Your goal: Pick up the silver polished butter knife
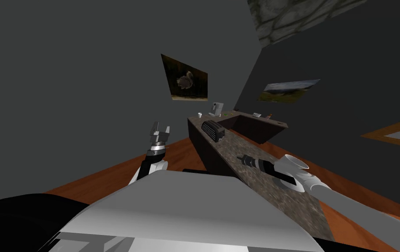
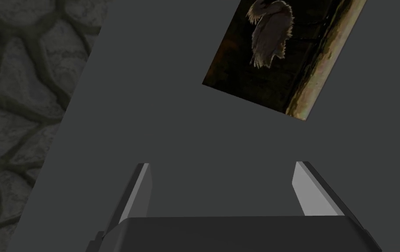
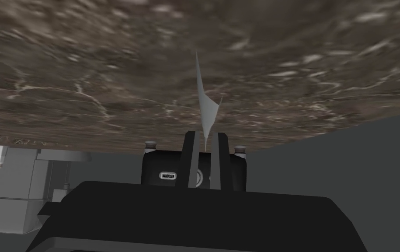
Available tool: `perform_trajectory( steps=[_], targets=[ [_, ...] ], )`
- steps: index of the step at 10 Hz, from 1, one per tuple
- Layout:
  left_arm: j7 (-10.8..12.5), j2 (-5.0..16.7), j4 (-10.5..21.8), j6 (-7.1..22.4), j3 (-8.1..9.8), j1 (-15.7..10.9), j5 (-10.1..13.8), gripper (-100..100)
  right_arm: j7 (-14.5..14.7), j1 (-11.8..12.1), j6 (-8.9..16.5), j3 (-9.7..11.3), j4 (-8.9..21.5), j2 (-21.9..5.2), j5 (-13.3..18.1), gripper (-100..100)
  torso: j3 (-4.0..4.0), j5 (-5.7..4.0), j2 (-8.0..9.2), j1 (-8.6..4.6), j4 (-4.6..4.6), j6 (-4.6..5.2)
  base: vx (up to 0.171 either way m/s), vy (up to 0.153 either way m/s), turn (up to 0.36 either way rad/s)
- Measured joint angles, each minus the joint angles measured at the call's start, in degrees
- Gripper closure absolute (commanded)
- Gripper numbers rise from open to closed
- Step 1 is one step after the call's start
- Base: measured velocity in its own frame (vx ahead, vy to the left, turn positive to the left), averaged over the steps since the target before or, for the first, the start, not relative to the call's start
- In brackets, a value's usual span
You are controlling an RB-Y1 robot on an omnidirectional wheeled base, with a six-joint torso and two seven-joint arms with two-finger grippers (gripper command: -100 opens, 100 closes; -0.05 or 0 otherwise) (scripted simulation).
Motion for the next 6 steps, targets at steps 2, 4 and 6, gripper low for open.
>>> perform_trajectory(
  steps=[2, 4, 6],
  targets=[
    [0.0, 0.0, 0.0, 0.0, 0.0, 0.0, 0.0, 0, -2.4, -1.1, 0.2, -0.9, -0.5, 0.5, 3.2, 100, -0.01, 0.01, -0.01, -0.01, 0.0, 0.0, -0.004, -0.024, -0.077],
    [0.0, 0.0, 0.0, 0.0, 0.0, 0.0, 0.0, 0, -4.6, -1.3, 0.8, -2.1, -2.0, 0.8, 6.2, 100, -0.01, 0.0, -0.01, 0.0, -0.01, 0.02, -0.005, -0.021, -0.081],
    [0.0, 0.0, 0.0, 0.0, 0.0, 0.0, 0.0, 0, -5.7, -1.5, 1.2, -2.5, -2.5, 0.9, 7.8, 0, -0.03, -0.01, -0.03, 0.04, -0.03, 0.0, -0.001, -0.003, -0.001]
  ],
)
